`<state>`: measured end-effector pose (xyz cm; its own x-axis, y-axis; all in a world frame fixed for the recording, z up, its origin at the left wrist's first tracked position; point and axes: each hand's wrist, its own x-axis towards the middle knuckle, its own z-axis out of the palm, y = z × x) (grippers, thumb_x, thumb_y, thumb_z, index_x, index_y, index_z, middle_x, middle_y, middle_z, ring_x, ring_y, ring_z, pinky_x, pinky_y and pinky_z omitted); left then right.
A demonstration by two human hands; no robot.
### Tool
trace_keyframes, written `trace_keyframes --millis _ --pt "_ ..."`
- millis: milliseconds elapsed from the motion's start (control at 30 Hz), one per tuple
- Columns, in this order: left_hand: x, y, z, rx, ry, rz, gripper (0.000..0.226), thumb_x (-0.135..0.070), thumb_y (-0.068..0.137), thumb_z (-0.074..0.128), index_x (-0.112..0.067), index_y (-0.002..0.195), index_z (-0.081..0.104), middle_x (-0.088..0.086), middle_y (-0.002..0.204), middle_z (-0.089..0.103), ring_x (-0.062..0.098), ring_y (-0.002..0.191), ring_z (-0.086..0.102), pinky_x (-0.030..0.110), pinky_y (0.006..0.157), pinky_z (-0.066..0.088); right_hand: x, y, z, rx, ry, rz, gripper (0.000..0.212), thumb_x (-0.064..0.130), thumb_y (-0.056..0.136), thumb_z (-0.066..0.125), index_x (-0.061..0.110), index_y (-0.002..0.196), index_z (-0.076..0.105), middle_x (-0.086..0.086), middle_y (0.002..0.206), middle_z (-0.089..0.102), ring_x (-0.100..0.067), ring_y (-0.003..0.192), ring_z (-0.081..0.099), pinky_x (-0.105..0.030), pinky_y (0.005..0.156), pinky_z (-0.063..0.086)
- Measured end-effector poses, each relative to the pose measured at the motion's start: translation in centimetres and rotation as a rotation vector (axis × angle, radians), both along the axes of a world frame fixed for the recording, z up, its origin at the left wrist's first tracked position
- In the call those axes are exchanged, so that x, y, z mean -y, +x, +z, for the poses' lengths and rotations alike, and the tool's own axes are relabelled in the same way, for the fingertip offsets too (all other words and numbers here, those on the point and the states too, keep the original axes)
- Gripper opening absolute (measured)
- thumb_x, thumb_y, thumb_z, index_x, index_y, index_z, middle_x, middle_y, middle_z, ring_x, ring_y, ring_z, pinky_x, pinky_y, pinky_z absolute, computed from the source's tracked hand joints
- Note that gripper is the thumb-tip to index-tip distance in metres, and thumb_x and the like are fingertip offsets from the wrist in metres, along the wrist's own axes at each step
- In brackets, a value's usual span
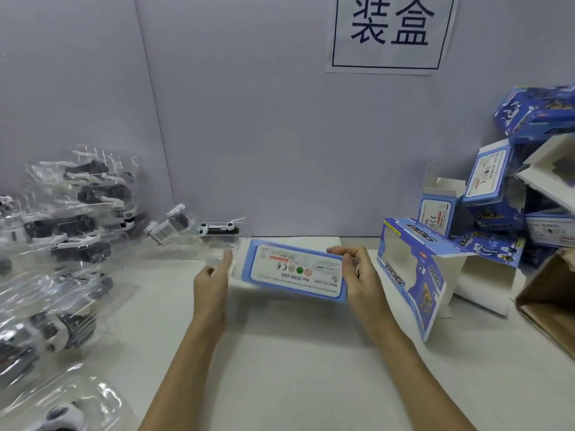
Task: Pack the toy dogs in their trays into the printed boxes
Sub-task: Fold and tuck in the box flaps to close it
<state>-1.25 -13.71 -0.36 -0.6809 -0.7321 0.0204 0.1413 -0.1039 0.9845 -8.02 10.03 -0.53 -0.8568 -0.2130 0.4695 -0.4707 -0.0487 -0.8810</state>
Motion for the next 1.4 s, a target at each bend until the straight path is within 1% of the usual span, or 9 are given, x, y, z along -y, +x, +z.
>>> trace_keyframes --millis 100,233,367,500,733,900,1033,1233,1400 --pt "0.0 0.4 -1.1 0.071 -0.411 0.185 0.051 -0.013 0.099 0.067 -0.021 0.148 0.052 0.008 0.140 0.060 0.028 0.124 0.056 0.039 0.105 0.045 -0.1 0.1 0.2 -0.027 0.047 0.065 0.020 0.016 0.109 0.053 0.011 0.106 0.072 0.007 0.124 0.074 -0.008 0.124 0.064 -0.027 0.091 0.057" --pt "-0.4 0.9 -0.9 0.037 -0.928 0.415 0.044 0.011 0.093 0.057 -0.013 0.127 0.070 0.009 0.124 0.068 0.038 0.114 0.058 0.041 0.096 0.042 -0.1 0.1 -0.1 0.021 0.173 0.116 0.029 0.005 0.102 0.052 0.008 0.096 0.080 0.001 0.115 0.079 -0.021 0.120 0.068 -0.031 0.094 0.057" --pt "-3.7 1.1 0.1 -0.122 -1.171 0.199 0.039 -0.042 0.101 0.056 -0.019 0.130 0.068 0.004 0.131 0.064 0.028 0.125 0.056 0.048 0.103 0.044 0.1 -0.2 -0.2 0.056 0.197 0.218 0.040 -0.007 0.106 0.048 0.017 0.133 0.066 0.013 0.157 0.046 0.001 0.136 0.052 -0.026 0.091 0.059" --pt "-7.1 0.2 -0.5 0.335 -1.591 -0.161 0.086 -0.096 0.077 0.026 -0.055 0.151 0.042 -0.008 0.167 0.035 0.029 0.156 0.028 0.065 0.118 0.020 -0.4 -1.1 -0.6 0.282 -0.003 0.210 0.056 -0.004 0.107 0.047 0.028 0.152 0.047 0.011 0.162 0.035 -0.003 0.148 0.040 -0.028 0.109 0.050" --pt "-7.5 -0.7 -1.1 0.384 -1.655 -0.129 0.086 -0.097 0.072 0.031 -0.051 0.138 0.062 -0.009 0.140 0.066 0.035 0.131 0.061 0.060 0.099 0.039 0.5 -1.0 -1.0 0.339 0.142 0.121 0.043 0.010 0.114 0.037 0.020 0.155 0.044 0.006 0.129 0.069 -0.012 0.106 0.074 -0.031 0.088 0.062" --pt "-7.9 -0.6 -1.3 0.316 -1.651 -0.097 0.079 -0.092 0.076 0.034 -0.047 0.130 0.069 -0.008 0.131 0.072 0.037 0.122 0.066 0.062 0.095 0.042 1.8 -0.1 -1.3 0.250 0.078 -0.071 0.041 0.005 0.112 0.038 0.015 0.151 0.047 -0.003 0.153 0.053 -0.011 0.131 0.056 -0.012 0.086 0.055" --pt "-8.0 -0.5 -1.8 0.258 -1.656 -0.045 0.076 -0.087 0.077 0.037 -0.044 0.131 0.070 -0.005 0.133 0.071 0.039 0.123 0.065 0.062 0.097 0.043 2.9 1.4 -1.3 0.445 -0.053 0.040 0.044 0.040 0.114 0.035 0.033 0.157 0.038 0.000 0.149 0.054 -0.021 0.125 0.064 -0.032 0.090 0.061" --pt "-7.8 -0.8 -2.0 0.185 -1.652 -0.054 0.072 -0.084 0.080 0.042 -0.038 0.127 0.073 -0.002 0.129 0.073 0.041 0.121 0.067 0.061 0.095 0.044 3.2 1.3 -0.8 0.477 0.019 0.189 0.077 0.057 0.107 0.038 0.038 0.166 -0.008 0.005 0.174 0.014 -0.028 0.154 0.036 -0.050 0.121 0.039" --pt "-8.0 -0.3 -2.0 0.241 -1.546 -0.158 0.075 -0.088 0.079 0.040 -0.045 0.134 0.067 -0.012 0.139 0.067 0.031 0.133 0.058 0.058 0.108 0.033 2.2 0.6 -1.5 0.468 0.000 0.217 0.066 0.061 0.099 0.052 0.044 0.157 0.026 0.011 0.152 0.048 0.007 0.109 0.067 -0.015 0.083 0.055"
